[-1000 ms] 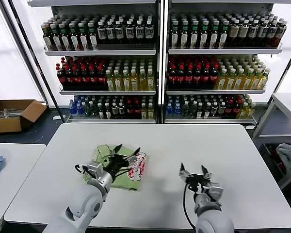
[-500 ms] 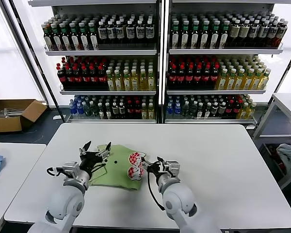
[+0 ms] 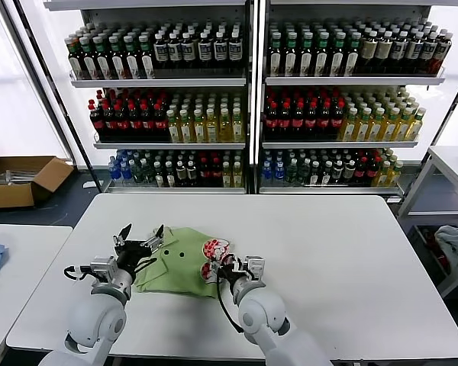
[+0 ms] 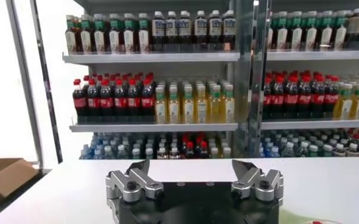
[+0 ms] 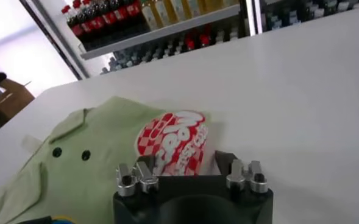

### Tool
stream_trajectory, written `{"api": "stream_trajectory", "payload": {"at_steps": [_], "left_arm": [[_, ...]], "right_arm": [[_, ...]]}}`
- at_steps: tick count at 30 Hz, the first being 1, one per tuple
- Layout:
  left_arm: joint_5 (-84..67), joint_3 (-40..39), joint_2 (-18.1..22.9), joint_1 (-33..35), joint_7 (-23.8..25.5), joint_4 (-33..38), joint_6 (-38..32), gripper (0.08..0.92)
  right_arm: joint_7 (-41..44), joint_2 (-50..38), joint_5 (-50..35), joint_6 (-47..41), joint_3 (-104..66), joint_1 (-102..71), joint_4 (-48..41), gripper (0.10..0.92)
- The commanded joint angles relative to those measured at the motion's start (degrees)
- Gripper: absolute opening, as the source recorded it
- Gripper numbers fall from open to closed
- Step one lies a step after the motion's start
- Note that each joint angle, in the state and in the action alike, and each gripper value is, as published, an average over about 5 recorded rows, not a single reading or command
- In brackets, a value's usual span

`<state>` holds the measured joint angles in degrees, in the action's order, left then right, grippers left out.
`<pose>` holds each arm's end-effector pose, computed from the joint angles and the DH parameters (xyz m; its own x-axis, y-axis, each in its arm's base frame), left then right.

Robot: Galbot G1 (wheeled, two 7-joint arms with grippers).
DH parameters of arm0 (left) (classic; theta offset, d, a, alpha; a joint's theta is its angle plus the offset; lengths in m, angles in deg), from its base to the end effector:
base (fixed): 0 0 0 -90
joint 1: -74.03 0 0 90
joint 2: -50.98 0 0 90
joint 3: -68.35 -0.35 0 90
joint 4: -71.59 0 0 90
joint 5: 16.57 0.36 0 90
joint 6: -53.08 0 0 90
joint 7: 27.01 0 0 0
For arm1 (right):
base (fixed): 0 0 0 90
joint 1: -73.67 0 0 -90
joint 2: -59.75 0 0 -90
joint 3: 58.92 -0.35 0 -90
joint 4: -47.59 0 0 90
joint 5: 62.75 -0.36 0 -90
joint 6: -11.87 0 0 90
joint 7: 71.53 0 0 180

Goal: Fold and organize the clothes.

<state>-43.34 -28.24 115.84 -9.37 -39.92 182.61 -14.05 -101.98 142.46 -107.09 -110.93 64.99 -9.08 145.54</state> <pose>0.3067 0.0589 -0.2533 -0.9726 0.0403 0.2289 0.0437 0.9990 0.0095 0.3343 0.1592 -0.2831 -0.7687 -0.3464 0.5377 -0.1900 0.9264 0.3250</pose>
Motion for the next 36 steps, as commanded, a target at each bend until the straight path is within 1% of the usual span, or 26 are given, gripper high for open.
{"api": "stream_trajectory", "payload": {"at_steps": [1, 10, 14, 18, 22, 24, 27, 30, 32, 34, 36], "left_arm": [[0.44, 0.86, -0.12, 0.34, -0.38, -0.39, 0.0, 0.823], [0.38, 0.96, 0.25, 1.01, -0.3, 0.36, -0.14, 0.823], [0.42, 0.97, 0.49, 1.3, -0.33, 0.84, -0.15, 0.823], [0.53, 0.69, 1.03, 1.53, -0.38, 1.27, -0.16, 0.823], [0.63, 0.27, 1.43, 1.44, -0.45, 1.59, -0.14, 0.823], [0.63, 0.06, 1.65, 1.43, -0.5, 1.9, -0.11, 0.823], [0.65, -0.27, 1.95, 1.59, -0.53, 2.38, -0.07, 0.823], [0.73, -0.62, 2.24, 1.77, -0.53, 2.56, -0.07, 0.823], [0.84, -0.93, 2.41, 1.82, -0.55, 2.53, -0.04, 0.823], [0.96, -1.24, 2.55, 1.89, -0.56, 2.48, 0.0, 0.823], [1.04, -1.48, 2.68, 2.03, -0.57, 2.45, 0.03, 0.823]], "right_arm": [[-0.84, 1.83, 0.28, -0.32, 0.86, -0.93, -1.53, 0.591], [-0.62, 0.68, 5.09, -0.01, -0.09, -1.89, 0.56, 0.332], [-1.02, -3.68, 5.68, -0.36, -0.76, -1.87, 4.47, 0.21], [-0.55, -10.68, 5.45, -0.46, -3.31, -1.95, 8.33, 0.121], [1.85, -18.63, 5.39, -0.47, -7.72, -1.42, 8.31, 0.108], [3.94, -22.54, 6.78, -0.44, -9.77, -0.88, 6.18, 0.108], [7.11, -26.75, 10.26, -0.35, -12.13, 0.41, 0.59, 0.108], [10.05, -27.0, 14.3, -0.14, -14.06, 1.44, -4.29, 0.108], [11.73, -26.04, 16.67, 0.16, -15.15, 1.06, -5.03, 0.111], [12.72, -24.51, 19.4, 0.8, -16.14, -0.57, -3.41, 0.125], [13.26, -22.48, 23.95, 2.92, -17.24, -3.1, 0.29, 0.165]]}}
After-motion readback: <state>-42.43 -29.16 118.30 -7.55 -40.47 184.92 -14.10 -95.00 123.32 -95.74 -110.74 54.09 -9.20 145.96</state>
